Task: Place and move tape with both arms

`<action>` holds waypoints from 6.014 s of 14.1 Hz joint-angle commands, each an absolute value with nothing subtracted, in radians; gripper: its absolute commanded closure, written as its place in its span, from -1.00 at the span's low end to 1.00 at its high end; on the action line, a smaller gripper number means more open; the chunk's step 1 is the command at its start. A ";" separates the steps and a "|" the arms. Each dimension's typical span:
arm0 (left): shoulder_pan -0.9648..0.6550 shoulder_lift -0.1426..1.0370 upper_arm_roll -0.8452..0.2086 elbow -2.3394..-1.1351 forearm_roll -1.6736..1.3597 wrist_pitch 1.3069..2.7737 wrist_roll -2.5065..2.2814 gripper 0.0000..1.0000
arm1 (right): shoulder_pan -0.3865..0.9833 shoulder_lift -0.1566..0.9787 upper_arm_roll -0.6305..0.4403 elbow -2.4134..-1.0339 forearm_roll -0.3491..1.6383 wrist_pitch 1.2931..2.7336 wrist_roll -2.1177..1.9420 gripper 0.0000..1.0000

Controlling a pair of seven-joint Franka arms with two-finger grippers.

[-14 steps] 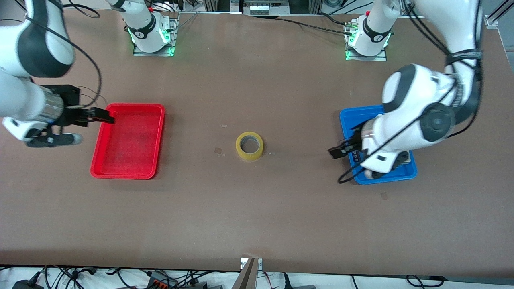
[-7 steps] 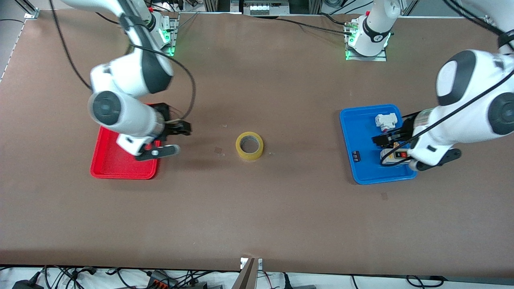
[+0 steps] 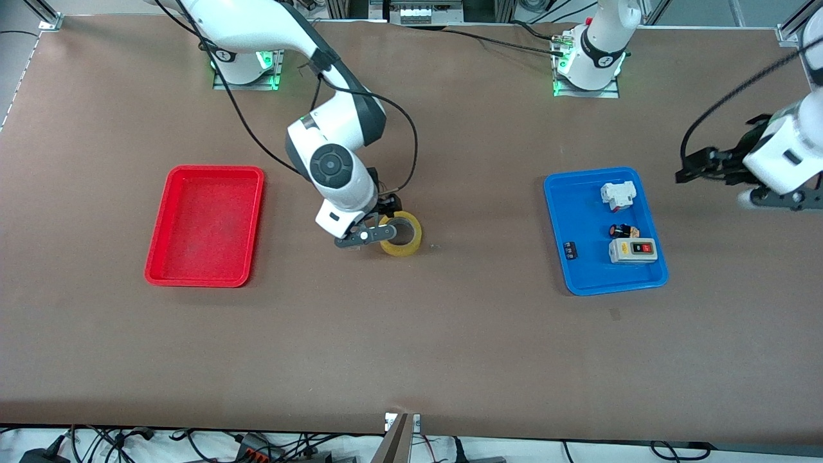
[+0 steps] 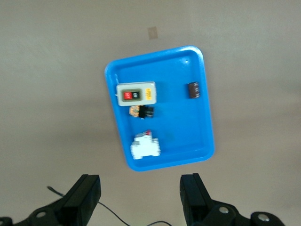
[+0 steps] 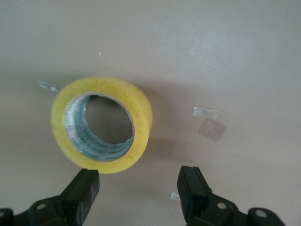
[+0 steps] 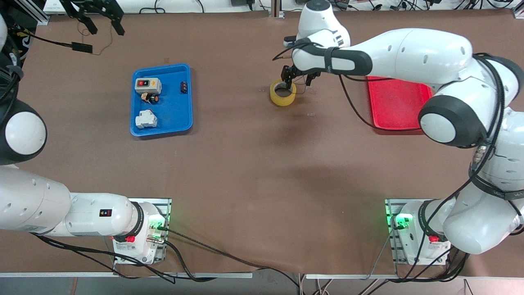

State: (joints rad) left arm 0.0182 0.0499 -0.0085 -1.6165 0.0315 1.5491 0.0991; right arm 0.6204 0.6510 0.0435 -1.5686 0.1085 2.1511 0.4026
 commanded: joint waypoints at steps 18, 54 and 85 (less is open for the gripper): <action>0.041 0.061 -0.014 -1.468 0.008 1.532 0.138 -1.00 | 0.627 0.802 0.028 -1.445 0.071 2.214 0.572 -0.81; 0.029 0.021 0.000 -1.491 -0.011 1.466 0.140 -1.00 | 0.314 0.253 -0.356 -2.195 0.092 2.327 0.109 1.00; 0.029 0.025 0.000 -1.491 -0.009 1.462 0.138 -1.00 | 0.291 0.354 -0.344 -1.284 0.101 1.552 -0.025 -1.00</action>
